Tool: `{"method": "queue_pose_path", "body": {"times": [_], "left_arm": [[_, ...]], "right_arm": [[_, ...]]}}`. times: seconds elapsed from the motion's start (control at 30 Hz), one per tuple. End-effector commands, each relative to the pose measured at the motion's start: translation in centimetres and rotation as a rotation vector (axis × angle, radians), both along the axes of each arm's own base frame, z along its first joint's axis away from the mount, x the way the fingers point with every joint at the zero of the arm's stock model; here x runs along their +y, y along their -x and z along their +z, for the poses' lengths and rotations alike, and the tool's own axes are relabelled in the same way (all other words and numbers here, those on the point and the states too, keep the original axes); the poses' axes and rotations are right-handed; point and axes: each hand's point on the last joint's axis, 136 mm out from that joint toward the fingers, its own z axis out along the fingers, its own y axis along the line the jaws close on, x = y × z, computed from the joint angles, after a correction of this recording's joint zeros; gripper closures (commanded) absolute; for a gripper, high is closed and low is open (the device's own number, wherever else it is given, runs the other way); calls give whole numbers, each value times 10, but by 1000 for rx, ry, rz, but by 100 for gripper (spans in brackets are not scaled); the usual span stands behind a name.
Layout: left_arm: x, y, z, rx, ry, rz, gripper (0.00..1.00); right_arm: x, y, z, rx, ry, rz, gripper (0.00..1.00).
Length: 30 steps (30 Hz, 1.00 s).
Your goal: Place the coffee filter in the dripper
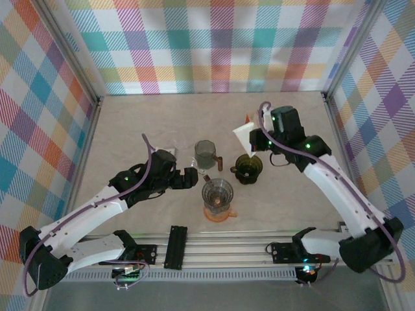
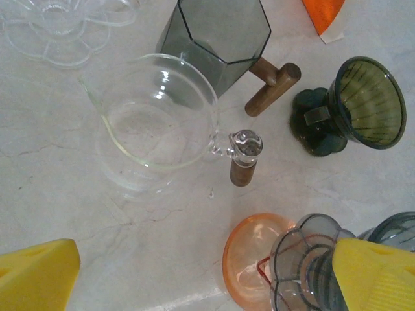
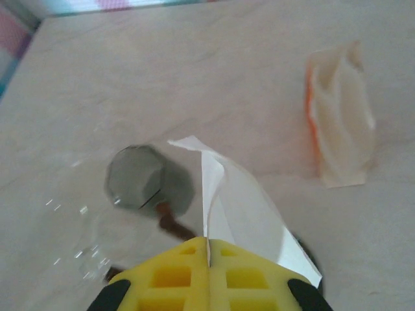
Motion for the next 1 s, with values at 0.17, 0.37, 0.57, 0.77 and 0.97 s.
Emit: {"method": "queue_pose_path", "body": {"times": [0.17,0.37,0.57,0.77,0.97], "left_arm": [[8,21,16,65,2,-31,0],[20,29,16,90,-34,-21,0],[14,28,19,86,-26,-42,0],[11,25,16,83,-37,-63,0],[10,28,14,72,-19,-77,0]], "right_arm": [[27,88,20,155,-119,300,100],[38,130,24,266,-17,427,100],[39,147,8,412,135,442,100],[38,149,-13,498,286,415,100],[55,144,-14,504,368,441,100]]}}
